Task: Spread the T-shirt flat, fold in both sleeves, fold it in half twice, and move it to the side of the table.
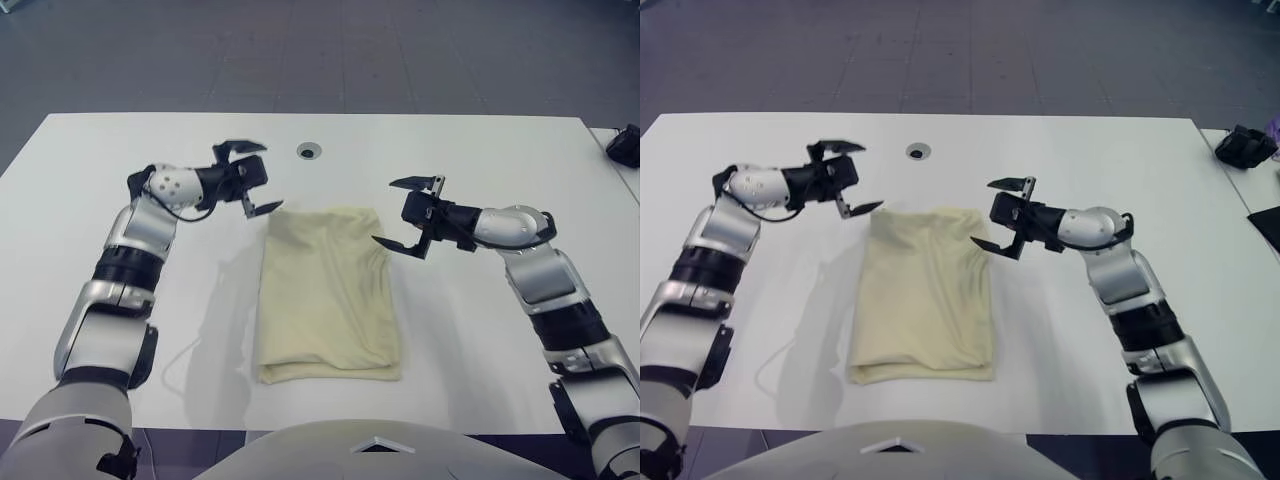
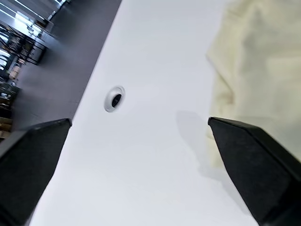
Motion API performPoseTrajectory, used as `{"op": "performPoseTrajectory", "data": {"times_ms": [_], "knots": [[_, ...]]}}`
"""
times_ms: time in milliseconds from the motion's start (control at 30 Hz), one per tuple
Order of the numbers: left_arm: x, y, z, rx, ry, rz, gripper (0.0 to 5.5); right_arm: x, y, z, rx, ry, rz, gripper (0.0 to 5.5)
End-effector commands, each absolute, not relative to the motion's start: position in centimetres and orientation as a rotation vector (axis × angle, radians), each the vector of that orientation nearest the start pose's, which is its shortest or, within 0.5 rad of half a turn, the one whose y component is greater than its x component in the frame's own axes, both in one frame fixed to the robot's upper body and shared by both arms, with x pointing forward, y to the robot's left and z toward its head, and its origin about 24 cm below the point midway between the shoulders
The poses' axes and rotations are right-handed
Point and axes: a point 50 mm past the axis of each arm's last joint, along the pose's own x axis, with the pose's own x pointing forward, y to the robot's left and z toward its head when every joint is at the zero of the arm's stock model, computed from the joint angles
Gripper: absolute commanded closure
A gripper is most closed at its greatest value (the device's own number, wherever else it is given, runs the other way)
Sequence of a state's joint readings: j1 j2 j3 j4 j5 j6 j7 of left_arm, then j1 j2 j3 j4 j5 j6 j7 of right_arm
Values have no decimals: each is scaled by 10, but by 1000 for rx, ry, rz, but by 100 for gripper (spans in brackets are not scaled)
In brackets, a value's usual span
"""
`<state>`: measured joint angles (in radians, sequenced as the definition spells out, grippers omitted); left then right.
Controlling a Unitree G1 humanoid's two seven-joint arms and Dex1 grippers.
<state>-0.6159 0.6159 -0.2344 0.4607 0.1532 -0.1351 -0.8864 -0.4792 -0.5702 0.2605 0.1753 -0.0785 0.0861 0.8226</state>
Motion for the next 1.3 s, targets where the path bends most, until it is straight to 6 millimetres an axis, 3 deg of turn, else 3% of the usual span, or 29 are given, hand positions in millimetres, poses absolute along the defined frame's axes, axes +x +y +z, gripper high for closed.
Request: {"op": "performPoseTrajectory", "data": {"times_ms": [33,200,367,467,600,667,733,867,933,967,1033,1167,1300], "knots": [[333,196,124,864,152,-881,10,343,-146,100,-738,137,951,12],[334,190,129,841,139,-852,10,354,-139,74,-739,213,969,12],[328,189,128,848,141,-850,10,363,-157,58,-752,274,840,12],[324,186,128,851,136,-861,10,369,-165,67,-711,184,737,12],[307,178,129,798,122,-925,10,367,-180,102,-644,-46,672,12],[281,180,133,700,151,-1016,10,346,-192,129,-635,-163,679,12],[248,186,137,582,229,-1129,10,306,-199,145,-611,-177,737,12],[185,206,145,336,507,-1396,10,188,-194,132,-479,118,1084,12],[160,212,147,201,648,-1541,10,140,-189,126,-307,276,1230,12],[152,214,146,146,690,-1581,10,127,-188,124,-272,328,1271,12],[146,216,137,164,725,-1569,10,111,-186,123,-299,388,1307,12],[150,214,122,412,678,-1477,10,104,-187,119,-642,382,1285,12],[141,205,115,617,616,-1488,10,100,-177,119,-768,345,1301,12]]}}
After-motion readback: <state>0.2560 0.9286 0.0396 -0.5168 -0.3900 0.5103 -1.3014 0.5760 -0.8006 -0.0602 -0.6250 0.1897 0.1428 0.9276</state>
